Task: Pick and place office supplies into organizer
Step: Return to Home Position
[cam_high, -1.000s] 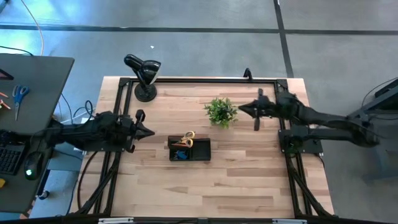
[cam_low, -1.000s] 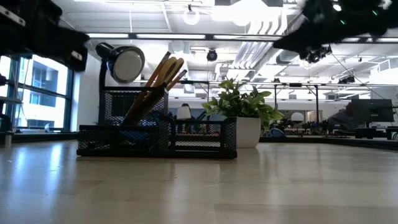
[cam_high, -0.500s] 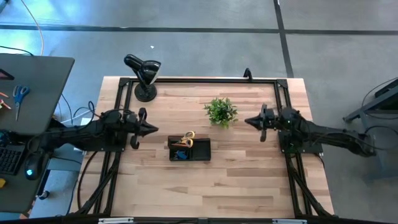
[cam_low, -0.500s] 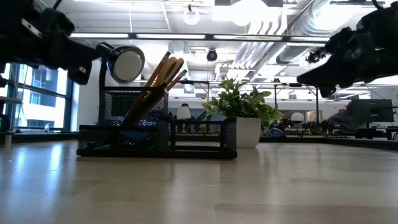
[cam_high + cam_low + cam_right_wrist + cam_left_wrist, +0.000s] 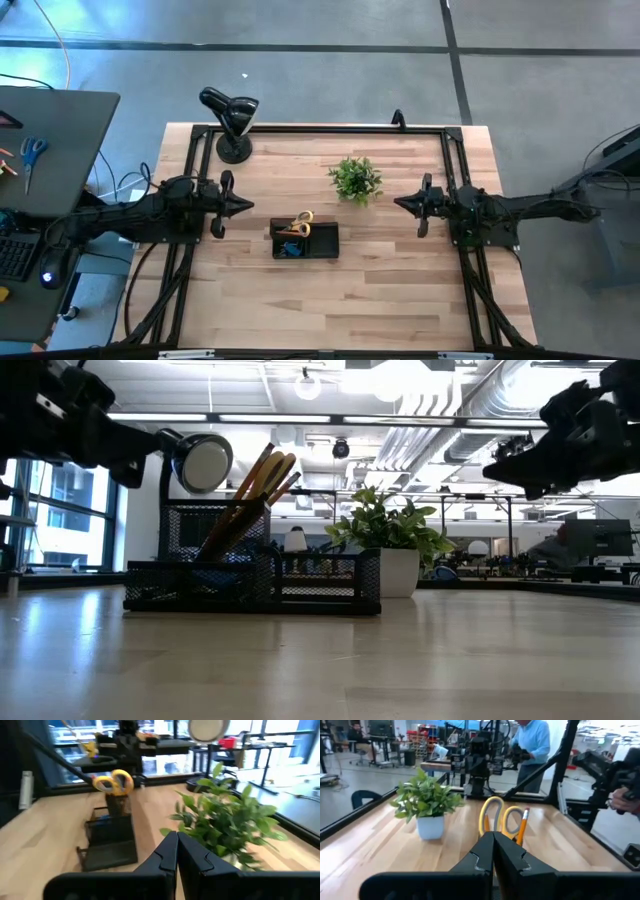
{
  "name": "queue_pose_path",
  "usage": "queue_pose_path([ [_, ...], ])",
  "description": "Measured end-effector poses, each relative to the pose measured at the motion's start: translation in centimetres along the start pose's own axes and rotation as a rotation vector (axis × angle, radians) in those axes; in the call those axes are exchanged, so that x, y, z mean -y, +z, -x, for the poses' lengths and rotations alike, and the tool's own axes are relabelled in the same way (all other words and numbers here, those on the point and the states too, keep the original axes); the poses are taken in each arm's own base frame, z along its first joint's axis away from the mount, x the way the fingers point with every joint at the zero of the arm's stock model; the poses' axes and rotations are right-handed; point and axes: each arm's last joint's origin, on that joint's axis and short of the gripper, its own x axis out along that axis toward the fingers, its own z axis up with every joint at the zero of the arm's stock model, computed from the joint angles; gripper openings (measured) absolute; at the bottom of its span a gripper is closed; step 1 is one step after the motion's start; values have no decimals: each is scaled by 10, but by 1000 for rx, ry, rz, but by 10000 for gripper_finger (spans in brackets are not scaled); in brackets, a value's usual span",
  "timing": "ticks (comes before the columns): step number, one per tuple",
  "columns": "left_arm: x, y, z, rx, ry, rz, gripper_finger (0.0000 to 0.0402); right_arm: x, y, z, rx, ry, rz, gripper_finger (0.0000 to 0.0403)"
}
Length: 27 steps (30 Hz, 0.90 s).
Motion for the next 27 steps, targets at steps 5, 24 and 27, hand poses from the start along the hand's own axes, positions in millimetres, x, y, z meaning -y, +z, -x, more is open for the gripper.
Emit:
queue_pose_path([
  [5, 1, 1, 0, 0, -29, 15, 0, -4, -3, 5, -23, -47, -18, 0],
  [24, -3, -6, -4, -74, 57, -10, 1, -7, -3, 11, -6, -57, -11, 0],
  [27, -3, -6, -4, -76, 72, -10, 1, -7, -3, 11, -7, -34, -31, 0],
])
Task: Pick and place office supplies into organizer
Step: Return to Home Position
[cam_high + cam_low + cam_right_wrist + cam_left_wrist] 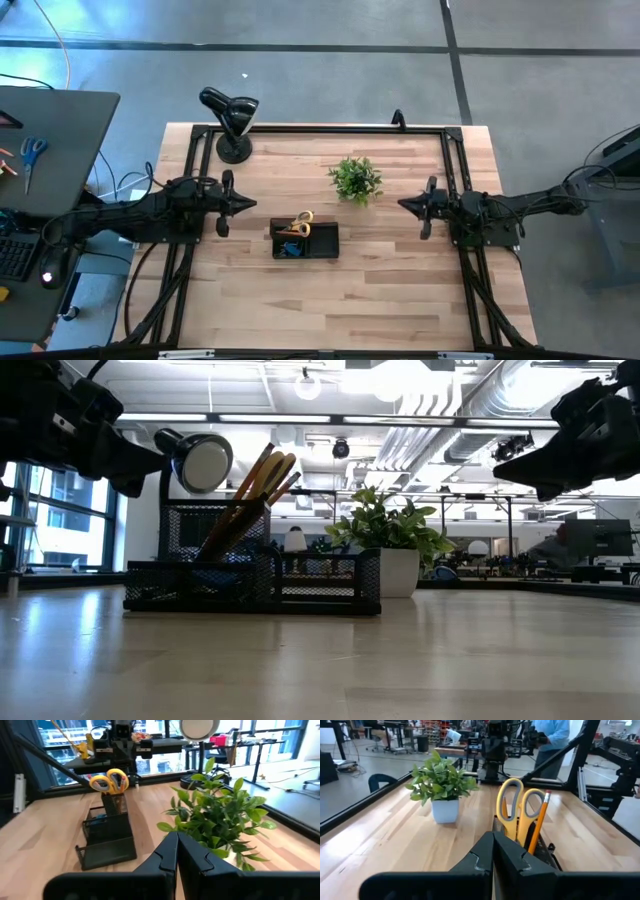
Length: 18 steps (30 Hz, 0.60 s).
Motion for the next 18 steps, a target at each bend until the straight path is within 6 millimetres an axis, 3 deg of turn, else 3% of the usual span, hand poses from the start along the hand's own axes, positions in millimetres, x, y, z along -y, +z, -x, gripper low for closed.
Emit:
queue_pose_path([
  [18, 0, 0, 0, -1, 0, 1, 1, 0, 0, 0, -2, 11, -4, 0],
])
